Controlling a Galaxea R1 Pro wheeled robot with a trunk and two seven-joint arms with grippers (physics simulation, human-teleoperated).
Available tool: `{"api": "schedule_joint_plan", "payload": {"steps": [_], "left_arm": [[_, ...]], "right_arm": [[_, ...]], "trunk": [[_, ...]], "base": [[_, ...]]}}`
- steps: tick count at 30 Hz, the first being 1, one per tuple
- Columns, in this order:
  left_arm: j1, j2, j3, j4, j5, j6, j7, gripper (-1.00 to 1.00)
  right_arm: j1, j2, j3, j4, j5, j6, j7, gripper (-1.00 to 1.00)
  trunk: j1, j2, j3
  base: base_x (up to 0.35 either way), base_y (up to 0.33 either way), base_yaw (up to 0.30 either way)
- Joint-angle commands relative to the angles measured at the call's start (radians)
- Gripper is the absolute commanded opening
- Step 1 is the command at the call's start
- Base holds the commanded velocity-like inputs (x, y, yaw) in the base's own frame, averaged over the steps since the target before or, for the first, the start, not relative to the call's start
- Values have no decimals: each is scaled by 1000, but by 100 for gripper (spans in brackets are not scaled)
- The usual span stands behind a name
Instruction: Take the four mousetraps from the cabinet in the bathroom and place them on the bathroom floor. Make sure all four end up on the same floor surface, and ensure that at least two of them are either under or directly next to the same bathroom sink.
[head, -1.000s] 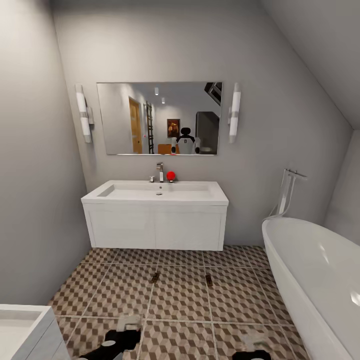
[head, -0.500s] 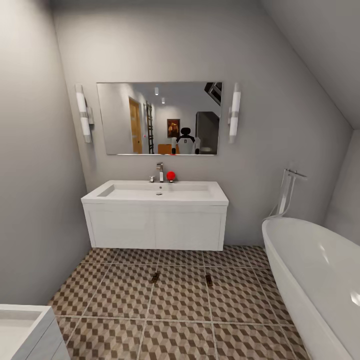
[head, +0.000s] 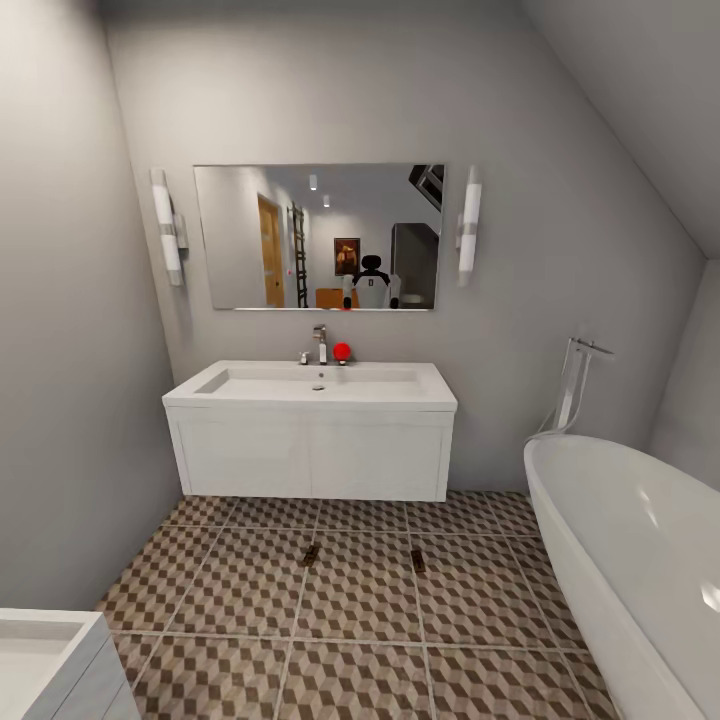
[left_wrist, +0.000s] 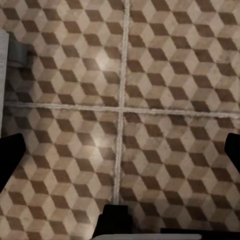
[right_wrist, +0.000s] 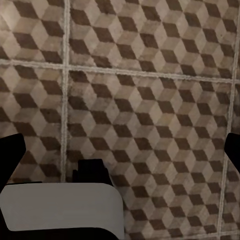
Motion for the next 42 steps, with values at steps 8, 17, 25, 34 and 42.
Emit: {"api": "schedule_joint_plan", "payload": {"steps": [8, 17, 25, 34, 42], "left_arm": [[2, 21, -8, 1, 12, -5, 3, 100], [2, 28, -8, 1, 13, -6, 5, 100], [2, 29, -9, 1, 12, -5, 8, 100], [2, 29, -10, 2, 12, -4, 9, 100], [2, 27, -10, 1, 10, -3, 6, 100]], "right_arm": [[0, 0, -8, 3, 10, -7, -3, 100], [0, 4, -7, 3, 12, -12, -3, 100], [0, 10, -7, 3, 13, -12, -3, 100], [0, 10, -6, 3, 15, -11, -4, 100], [0, 8, -6, 1, 16, -13, -4, 100]], "trunk": [[0, -1, -1], [0, -1, -1], [0, -1, -1], [0, -1, -1], [0, -1, -1]], "base": [[0, 0, 0], [0, 0, 18], [0, 0, 187], [0, 0, 262], [0, 0, 275]]}}
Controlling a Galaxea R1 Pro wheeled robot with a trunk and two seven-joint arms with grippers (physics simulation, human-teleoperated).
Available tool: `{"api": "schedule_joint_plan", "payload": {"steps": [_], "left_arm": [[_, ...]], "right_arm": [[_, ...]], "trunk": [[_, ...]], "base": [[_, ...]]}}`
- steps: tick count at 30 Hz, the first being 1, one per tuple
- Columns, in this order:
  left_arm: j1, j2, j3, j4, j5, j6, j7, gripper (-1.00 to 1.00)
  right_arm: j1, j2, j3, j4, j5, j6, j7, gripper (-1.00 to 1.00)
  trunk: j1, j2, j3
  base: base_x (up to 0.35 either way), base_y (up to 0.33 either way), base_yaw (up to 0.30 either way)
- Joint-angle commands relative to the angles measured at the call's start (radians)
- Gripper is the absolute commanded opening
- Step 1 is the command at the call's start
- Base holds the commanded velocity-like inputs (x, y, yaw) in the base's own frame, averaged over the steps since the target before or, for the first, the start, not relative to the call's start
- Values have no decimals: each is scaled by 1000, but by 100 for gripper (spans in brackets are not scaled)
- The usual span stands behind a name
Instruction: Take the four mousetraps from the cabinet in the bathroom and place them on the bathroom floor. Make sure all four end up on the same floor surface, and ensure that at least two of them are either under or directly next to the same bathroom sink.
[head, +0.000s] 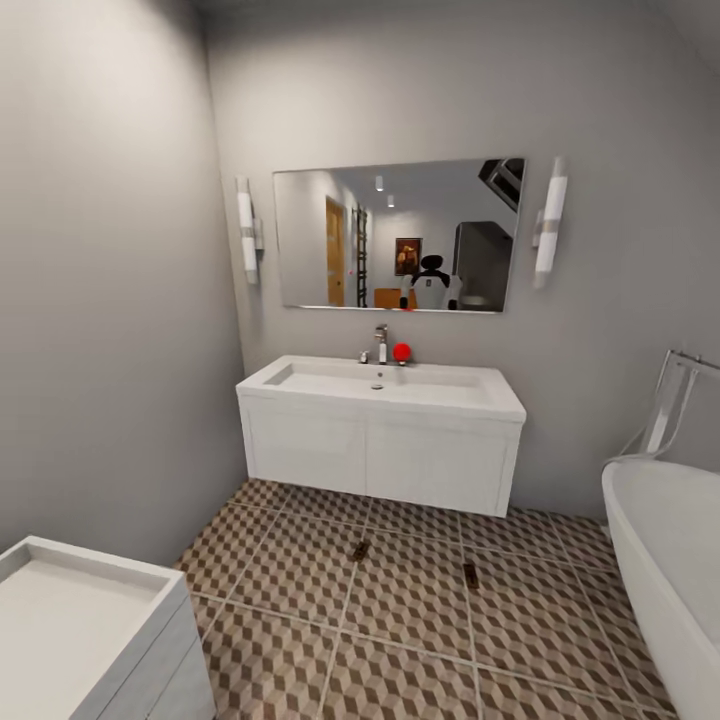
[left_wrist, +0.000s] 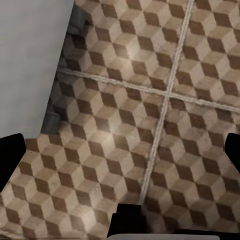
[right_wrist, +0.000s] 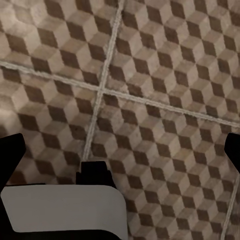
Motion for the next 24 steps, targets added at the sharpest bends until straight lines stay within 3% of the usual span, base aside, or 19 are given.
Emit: {"api": "schedule_joint_plan", "payload": {"steps": [1, 24], "left_arm": [[-1, -1, -9, 1, 10, -3, 3, 100], [-1, -1, -10, 1, 9, -3, 1, 100]], "right_arm": [[-1, 0, -9, 3, 10, -7, -4, 100], [-1, 4, -8, 3, 11, -10, -3, 100]], "trunk": [[0, -1, -1], [0, -1, -1]], "base": [[0, 0, 276], [0, 0, 280]]}}
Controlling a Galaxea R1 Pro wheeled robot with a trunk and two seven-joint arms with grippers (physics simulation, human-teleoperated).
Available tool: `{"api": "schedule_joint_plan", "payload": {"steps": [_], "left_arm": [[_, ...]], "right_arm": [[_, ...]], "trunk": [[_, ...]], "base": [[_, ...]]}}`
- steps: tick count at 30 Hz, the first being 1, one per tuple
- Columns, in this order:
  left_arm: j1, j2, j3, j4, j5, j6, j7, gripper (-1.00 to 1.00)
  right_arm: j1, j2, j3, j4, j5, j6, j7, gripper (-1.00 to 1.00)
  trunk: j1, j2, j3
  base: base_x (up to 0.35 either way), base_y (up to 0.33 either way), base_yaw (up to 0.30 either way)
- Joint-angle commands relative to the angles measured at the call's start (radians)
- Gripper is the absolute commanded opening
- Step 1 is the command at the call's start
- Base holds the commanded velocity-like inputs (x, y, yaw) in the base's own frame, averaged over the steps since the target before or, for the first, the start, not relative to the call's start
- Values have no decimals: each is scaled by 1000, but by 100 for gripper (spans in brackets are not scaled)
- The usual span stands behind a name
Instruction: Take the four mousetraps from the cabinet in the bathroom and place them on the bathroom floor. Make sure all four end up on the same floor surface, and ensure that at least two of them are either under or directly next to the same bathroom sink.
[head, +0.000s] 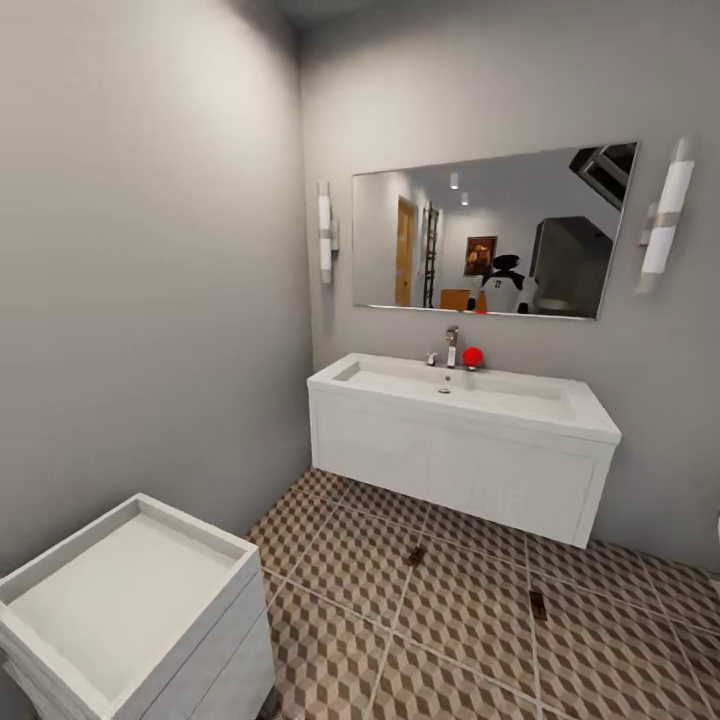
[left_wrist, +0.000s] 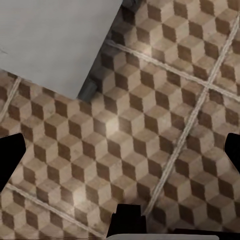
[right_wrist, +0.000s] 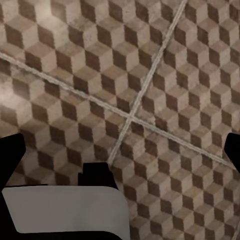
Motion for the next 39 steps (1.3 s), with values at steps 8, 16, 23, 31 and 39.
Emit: {"api": "schedule_joint_plan", "payload": {"steps": [8, 16, 23, 31, 39], "left_arm": [[-1, 0, -8, 1, 10, -4, 3, 100], [-1, 0, -9, 1, 10, -4, 3, 100], [-1, 0, -8, 1, 10, -4, 3, 100], [-1, 0, -8, 1, 10, -4, 3, 100], [-1, 0, -9, 1, 10, -4, 3, 100]], "right_arm": [[-1, 0, -9, 4, 9, -6, -4, 100], [-1, -2, -8, 3, 10, -6, -4, 100], [-1, -1, -7, 3, 10, -6, -4, 100], [-1, 0, -7, 4, 10, -6, -4, 100], [-1, 0, -7, 3, 10, -7, -4, 100]], "trunk": [[0, -1, -1], [0, -1, -1], [0, -1, -1], [0, -1, -1], [0, -1, -1]], "base": [[0, 0, 286], [0, 0, 286], [0, 0, 286], [0, 0, 286], [0, 0, 286]]}}
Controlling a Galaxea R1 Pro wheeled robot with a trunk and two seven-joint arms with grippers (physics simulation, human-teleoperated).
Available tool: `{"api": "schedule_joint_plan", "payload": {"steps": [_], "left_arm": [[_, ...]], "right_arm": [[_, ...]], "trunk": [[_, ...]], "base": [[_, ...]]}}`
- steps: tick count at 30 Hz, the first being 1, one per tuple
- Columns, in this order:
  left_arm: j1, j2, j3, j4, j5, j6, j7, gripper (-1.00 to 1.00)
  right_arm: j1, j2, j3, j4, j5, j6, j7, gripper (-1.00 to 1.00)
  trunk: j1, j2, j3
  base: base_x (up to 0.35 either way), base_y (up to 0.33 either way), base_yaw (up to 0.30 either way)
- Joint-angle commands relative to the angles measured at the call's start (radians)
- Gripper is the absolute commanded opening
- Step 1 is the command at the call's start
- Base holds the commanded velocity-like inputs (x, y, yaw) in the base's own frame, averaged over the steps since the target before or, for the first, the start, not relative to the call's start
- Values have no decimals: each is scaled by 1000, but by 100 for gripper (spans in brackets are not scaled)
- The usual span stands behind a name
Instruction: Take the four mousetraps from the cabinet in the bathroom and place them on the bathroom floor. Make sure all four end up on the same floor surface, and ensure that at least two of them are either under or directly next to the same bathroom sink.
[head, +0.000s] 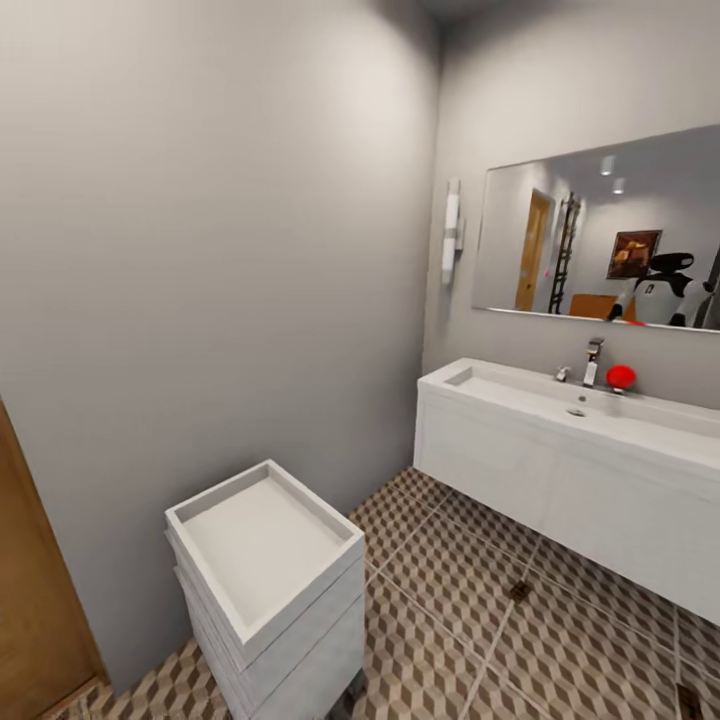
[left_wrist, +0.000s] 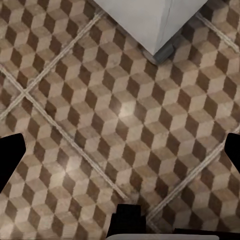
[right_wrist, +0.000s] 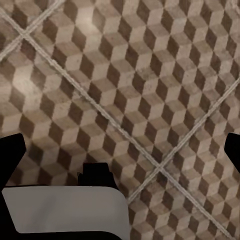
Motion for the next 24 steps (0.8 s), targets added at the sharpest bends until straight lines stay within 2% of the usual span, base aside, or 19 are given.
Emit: {"api": "schedule_joint_plan", "payload": {"steps": [1, 24], "left_arm": [[-1, 0, -9, 1, 10, -4, 3, 100], [-1, 1, -8, 2, 12, -4, 11, 100]], "right_arm": [[-1, 0, -9, 3, 10, -6, -4, 100], [-1, 1, -8, 4, 8, -5, -4, 100]], "trunk": [[0, -1, -1], [0, -1, -1]], "base": [[0, 0, 286], [0, 0, 286]]}}
